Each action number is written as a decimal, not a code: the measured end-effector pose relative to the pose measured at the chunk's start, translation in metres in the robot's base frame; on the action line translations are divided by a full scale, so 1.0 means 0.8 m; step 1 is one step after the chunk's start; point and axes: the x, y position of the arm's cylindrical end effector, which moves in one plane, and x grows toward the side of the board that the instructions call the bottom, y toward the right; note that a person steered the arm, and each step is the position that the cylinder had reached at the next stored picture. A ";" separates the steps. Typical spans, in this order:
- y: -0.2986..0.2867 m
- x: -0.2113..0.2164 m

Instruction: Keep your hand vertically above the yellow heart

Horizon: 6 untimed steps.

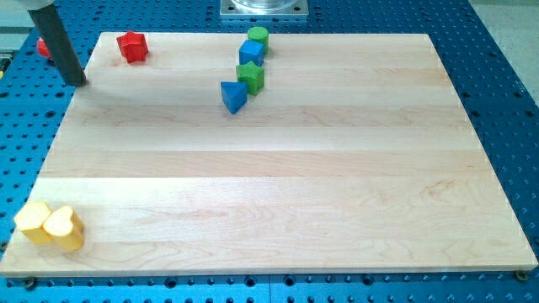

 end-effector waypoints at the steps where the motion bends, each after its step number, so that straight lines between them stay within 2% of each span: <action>1: 0.038 0.066; 2: 0.062 0.087; 4: 0.064 0.087; 5: 0.082 0.063; 6: 0.083 0.062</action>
